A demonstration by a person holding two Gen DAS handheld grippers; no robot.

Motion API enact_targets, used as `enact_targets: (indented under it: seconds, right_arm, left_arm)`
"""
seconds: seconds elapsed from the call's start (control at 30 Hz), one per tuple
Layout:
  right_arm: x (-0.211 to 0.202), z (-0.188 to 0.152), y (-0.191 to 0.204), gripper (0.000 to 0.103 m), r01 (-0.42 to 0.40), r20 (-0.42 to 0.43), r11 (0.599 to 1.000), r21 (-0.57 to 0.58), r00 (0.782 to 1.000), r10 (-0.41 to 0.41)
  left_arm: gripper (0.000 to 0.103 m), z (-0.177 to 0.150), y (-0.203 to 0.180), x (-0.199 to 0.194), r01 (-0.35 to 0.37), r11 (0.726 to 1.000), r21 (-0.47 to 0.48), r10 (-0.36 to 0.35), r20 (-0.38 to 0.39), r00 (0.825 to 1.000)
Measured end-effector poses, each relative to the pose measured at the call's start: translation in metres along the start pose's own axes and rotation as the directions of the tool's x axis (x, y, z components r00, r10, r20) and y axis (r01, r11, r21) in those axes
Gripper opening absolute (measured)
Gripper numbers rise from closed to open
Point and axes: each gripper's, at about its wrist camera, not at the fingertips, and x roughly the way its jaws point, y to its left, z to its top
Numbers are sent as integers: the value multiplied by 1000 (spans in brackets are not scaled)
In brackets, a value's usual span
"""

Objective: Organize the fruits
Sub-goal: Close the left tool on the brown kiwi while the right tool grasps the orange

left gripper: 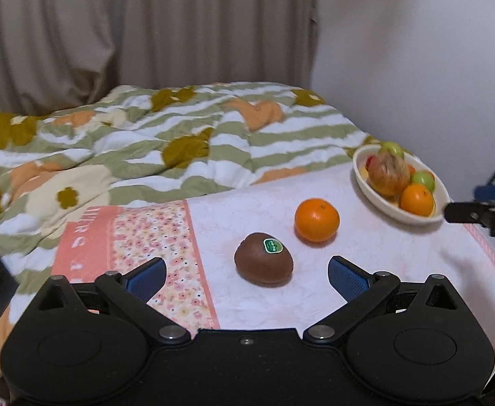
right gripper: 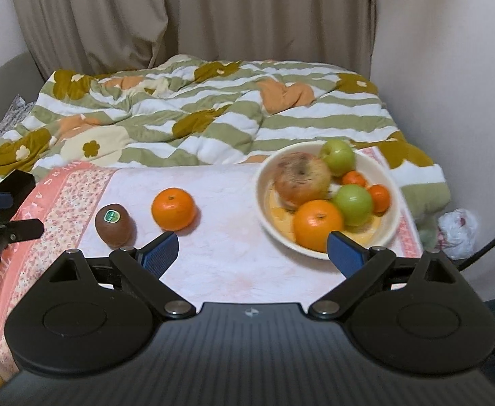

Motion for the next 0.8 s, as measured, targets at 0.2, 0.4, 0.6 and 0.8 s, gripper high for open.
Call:
enact_targets:
  seconds: [0.2,0.4,0.6,0.8]
  right_arm:
    - [43,4,28,103,-33,-29,997,-65,999,31]
    - [83,14,44,103,-90,-71,987,-131,994,81]
    - [116,24,48,103,-147,-124,972,-184,984,126]
    - [139,29,51,103,-200,-165,956,-214,972,167]
  left_arm:
    - [103,3,14,35,70,996,56,-68,-35,997]
    - [103,8,6,69,97,982,159,-82,-99,992]
    - [101,10,-3,96,132,964,230,-98,-156,983]
    - [91,14,-9,116,151,953,262,-102,-192,976]
